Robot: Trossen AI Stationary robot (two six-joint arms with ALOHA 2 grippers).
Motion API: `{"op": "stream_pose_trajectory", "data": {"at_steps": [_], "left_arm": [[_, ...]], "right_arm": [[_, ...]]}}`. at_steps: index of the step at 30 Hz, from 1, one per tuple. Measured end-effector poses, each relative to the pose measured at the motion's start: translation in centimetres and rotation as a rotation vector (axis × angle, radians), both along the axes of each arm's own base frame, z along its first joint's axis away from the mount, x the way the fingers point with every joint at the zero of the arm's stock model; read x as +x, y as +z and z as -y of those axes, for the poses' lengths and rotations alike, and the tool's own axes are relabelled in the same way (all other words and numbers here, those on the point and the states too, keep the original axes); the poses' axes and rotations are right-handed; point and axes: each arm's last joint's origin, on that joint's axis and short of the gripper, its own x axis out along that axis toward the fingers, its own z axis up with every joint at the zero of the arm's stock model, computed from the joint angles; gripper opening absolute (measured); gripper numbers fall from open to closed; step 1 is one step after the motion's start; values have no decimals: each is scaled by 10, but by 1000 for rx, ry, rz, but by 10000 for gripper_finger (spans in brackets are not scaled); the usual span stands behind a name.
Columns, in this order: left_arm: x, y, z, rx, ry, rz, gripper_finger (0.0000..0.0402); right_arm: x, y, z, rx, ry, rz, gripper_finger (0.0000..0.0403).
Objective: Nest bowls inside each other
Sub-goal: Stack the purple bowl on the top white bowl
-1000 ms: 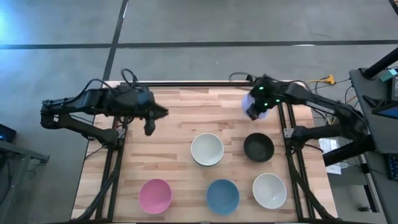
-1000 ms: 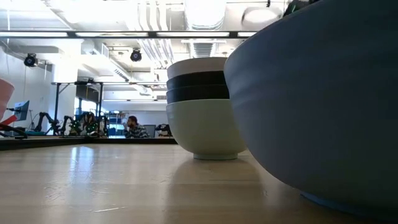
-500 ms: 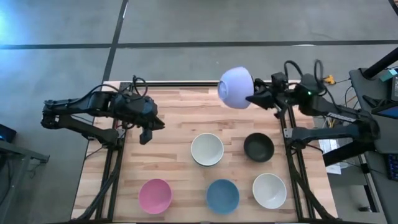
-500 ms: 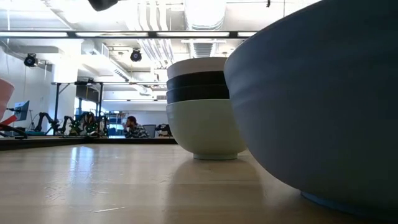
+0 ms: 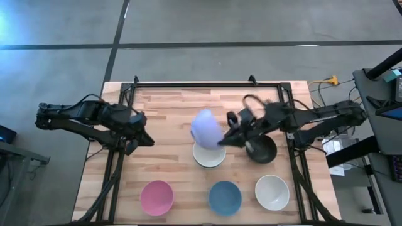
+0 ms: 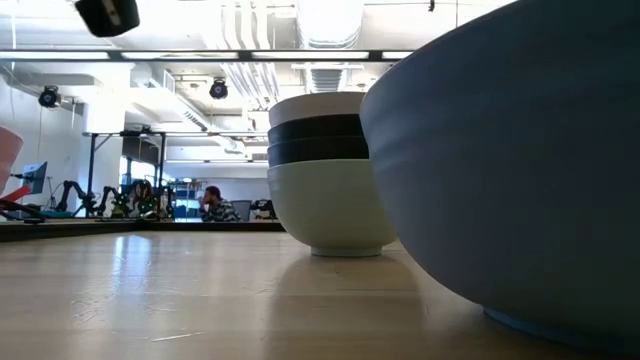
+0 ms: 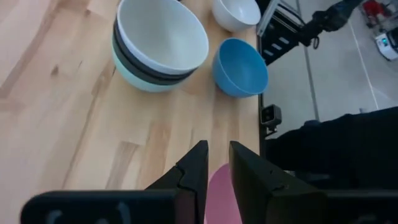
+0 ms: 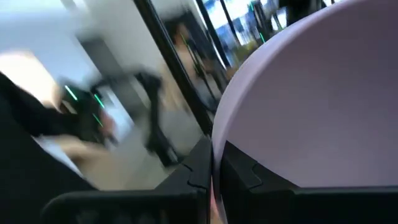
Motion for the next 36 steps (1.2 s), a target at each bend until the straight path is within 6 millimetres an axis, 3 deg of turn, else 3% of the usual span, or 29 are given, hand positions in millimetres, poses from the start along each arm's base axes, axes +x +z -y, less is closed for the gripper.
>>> {"op": "stream_pose_trajectory", "data": {"at_steps": [7, 16, 25, 36], "left_arm": [[-14, -12, -1, -16, 5, 31, 50], [-9, -31, 0, -18, 2, 116, 50], [9, -29, 2, -36, 9, 177, 50], [29, -30, 8, -135, 38, 168, 50]], "right_arm": [[41, 4, -29, -260, 24, -309, 13], [78, -22, -62, -542, 142, -600, 13], [87, -38, -72, -907, 79, -827, 13], [88, -63, -98, -973, 159, -914, 13]]}}
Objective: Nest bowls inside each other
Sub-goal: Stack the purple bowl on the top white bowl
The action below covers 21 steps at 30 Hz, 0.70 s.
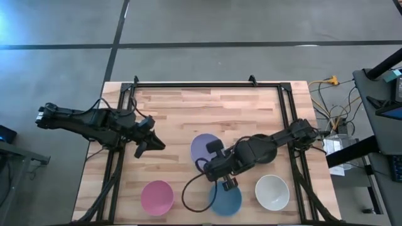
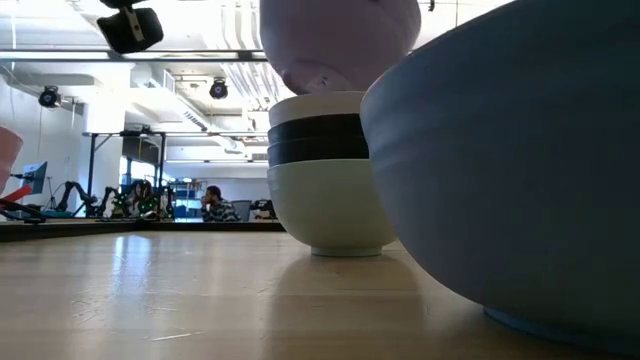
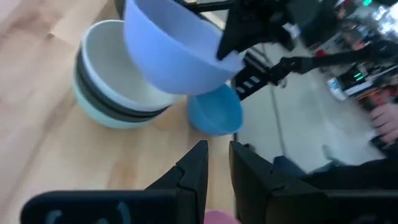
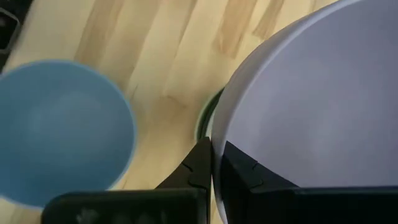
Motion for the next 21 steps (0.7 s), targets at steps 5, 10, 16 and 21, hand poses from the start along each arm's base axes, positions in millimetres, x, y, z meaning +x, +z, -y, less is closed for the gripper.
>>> {"op": "stream_pose_trajectory", "data": {"at_steps": [5, 10, 16, 21], "left_arm": [[-1, 3, 8, -47, -28, 10, 50], [-3, 3, 16, -51, -76, 8, 50], [-5, 3, 22, -44, -119, 7, 50], [-7, 3, 22, -43, -129, 14, 50]], "right_arm": [[1, -5, 0, -25, -4, -12, 13], [3, -8, 2, -37, -12, -17, 13], [4, -9, 5, -29, -43, -17, 13], [8, -12, 15, -13, -80, -32, 13]]}}
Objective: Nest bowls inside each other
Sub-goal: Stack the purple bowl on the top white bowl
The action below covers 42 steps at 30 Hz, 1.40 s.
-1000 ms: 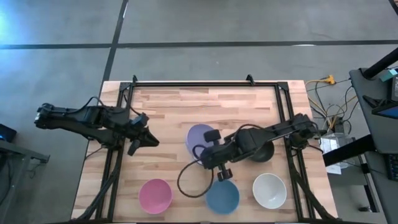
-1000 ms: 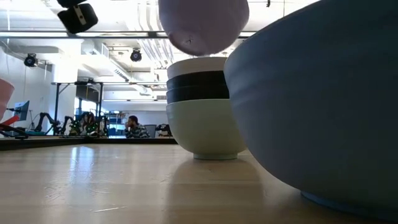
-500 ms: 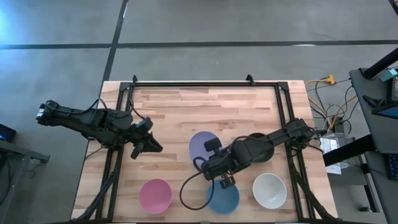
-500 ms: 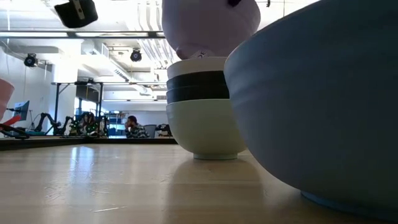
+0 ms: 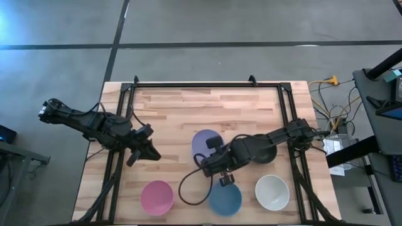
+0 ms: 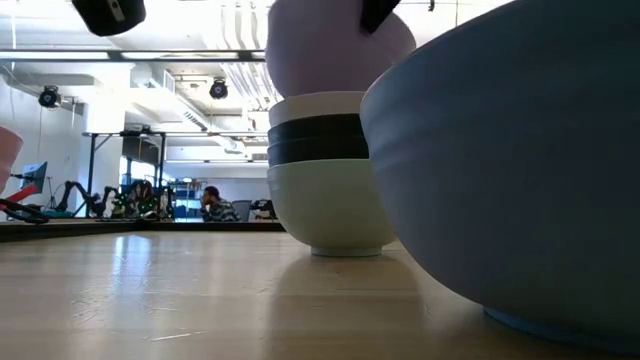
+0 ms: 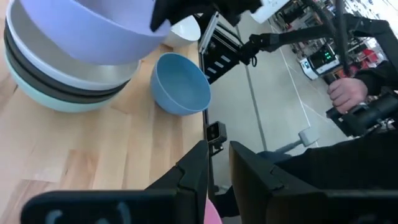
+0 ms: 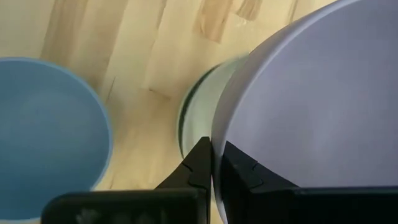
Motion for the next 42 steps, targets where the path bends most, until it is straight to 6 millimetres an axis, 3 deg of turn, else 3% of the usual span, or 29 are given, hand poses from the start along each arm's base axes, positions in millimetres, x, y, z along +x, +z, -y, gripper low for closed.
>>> {"op": "stream_pose_trajectory", "data": {"at_steps": [6, 24, 42], "left_arm": [[-4, 2, 1, -4, -17, 13, 50], [-7, 2, 5, 18, -58, 29, 50], [-7, 1, 5, 19, -57, 25, 50]], "right_arm": [[4, -8, 12, 67, -24, -50, 13], [6, -28, 9, 123, 13, -82, 13], [4, -35, 12, 29, 103, -97, 13]]}}
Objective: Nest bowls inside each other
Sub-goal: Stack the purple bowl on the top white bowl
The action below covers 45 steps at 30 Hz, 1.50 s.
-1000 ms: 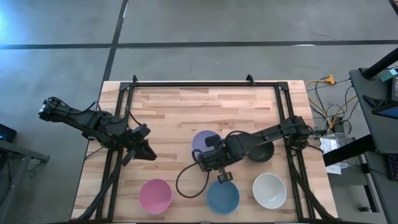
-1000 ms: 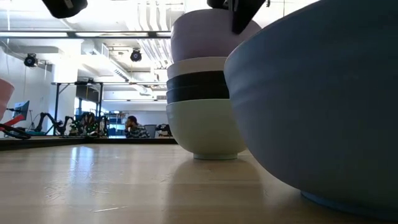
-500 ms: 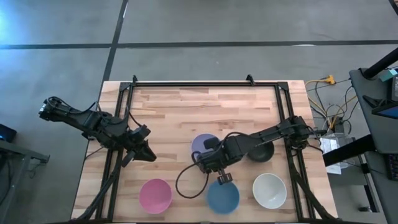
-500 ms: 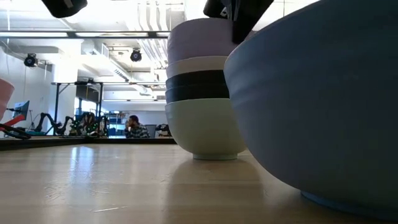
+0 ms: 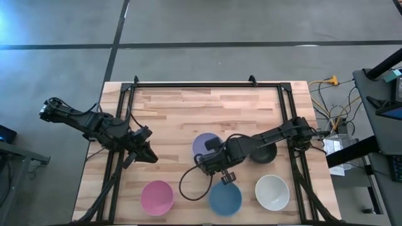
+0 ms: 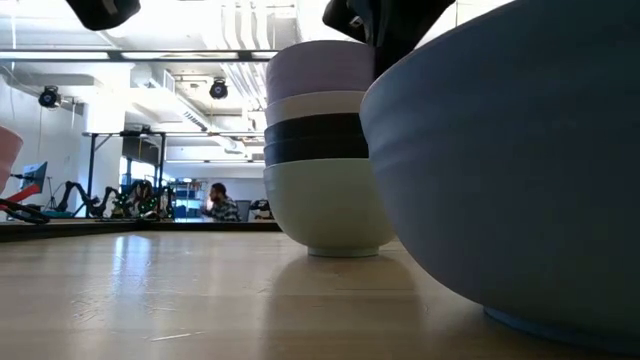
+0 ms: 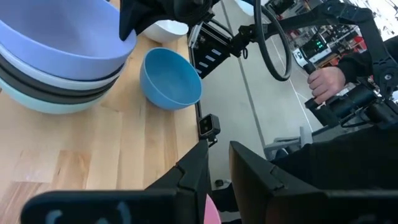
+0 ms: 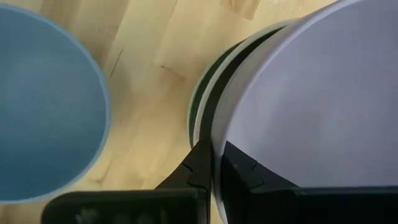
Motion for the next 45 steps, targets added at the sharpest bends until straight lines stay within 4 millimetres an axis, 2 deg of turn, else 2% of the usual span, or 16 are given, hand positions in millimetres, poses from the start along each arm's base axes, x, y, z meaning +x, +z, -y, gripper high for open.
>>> {"op": "stream_pose_trajectory", "data": {"at_steps": [15, 25, 45], "left_arm": [[1, -10, 0, 0, 1, -30, 50], [1, -9, 1, -2, -1, -27, 50], [1, -10, 1, -10, -24, -32, 50]], "right_arm": [[-4, -2, 1, -34, 85, -50, 13], [-7, -13, 2, -41, 97, -90, 13], [-4, -7, 0, 45, -42, -63, 16]]}}
